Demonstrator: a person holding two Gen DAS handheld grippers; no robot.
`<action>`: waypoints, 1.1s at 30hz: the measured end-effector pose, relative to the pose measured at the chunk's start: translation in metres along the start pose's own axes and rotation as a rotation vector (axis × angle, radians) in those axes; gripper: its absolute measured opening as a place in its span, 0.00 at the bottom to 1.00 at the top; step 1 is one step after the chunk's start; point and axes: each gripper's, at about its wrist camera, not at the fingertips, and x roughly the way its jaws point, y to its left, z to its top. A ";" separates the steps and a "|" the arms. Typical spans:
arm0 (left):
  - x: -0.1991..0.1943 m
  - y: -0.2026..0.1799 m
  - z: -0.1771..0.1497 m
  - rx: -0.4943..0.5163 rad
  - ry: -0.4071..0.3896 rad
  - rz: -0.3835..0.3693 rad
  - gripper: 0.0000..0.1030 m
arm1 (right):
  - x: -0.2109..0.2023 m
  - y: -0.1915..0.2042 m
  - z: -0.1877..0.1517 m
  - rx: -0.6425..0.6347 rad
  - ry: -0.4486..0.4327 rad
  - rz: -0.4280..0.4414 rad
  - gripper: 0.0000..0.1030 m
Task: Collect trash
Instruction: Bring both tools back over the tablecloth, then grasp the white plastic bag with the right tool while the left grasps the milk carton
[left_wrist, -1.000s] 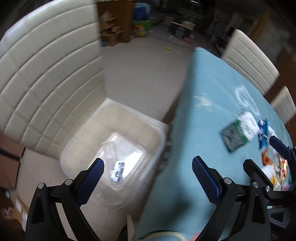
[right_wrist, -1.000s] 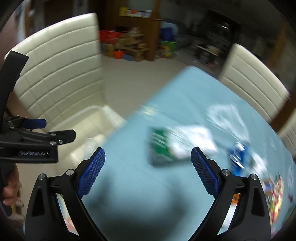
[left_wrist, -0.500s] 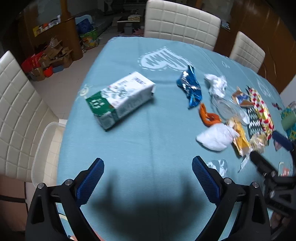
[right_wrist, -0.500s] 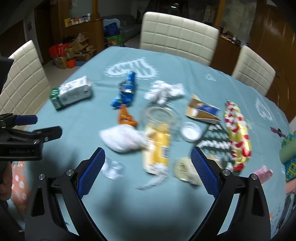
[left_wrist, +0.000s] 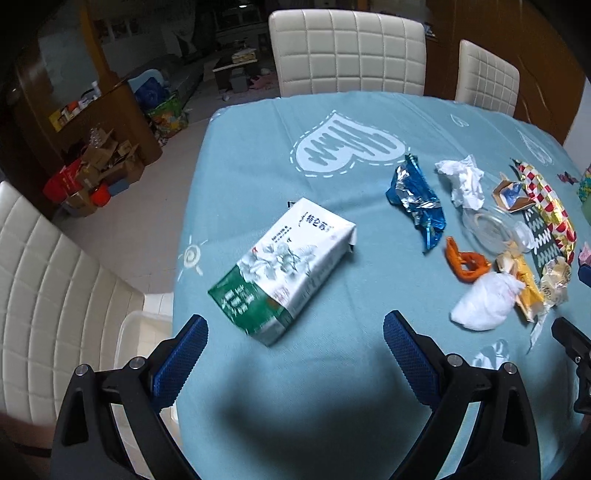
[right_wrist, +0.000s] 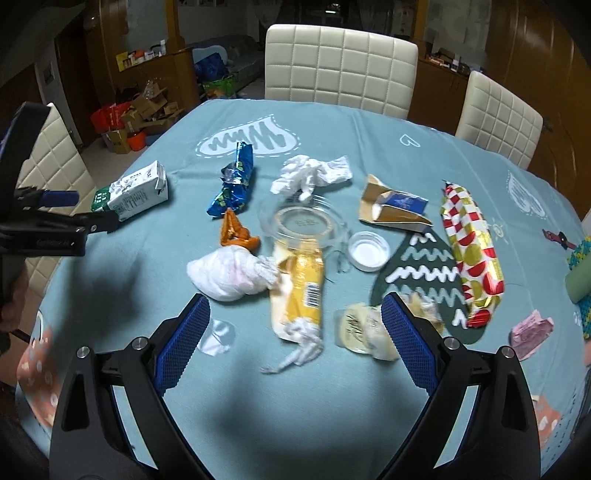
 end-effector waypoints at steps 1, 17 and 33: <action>0.007 0.004 0.003 0.017 0.019 -0.026 0.91 | 0.003 0.002 0.001 0.011 0.006 0.000 0.90; 0.055 -0.005 0.011 0.151 0.101 -0.138 0.82 | 0.066 0.066 0.021 -0.068 0.087 -0.030 0.51; 0.030 -0.028 0.010 0.191 0.003 -0.261 0.01 | 0.050 0.052 0.017 -0.073 0.055 -0.021 0.28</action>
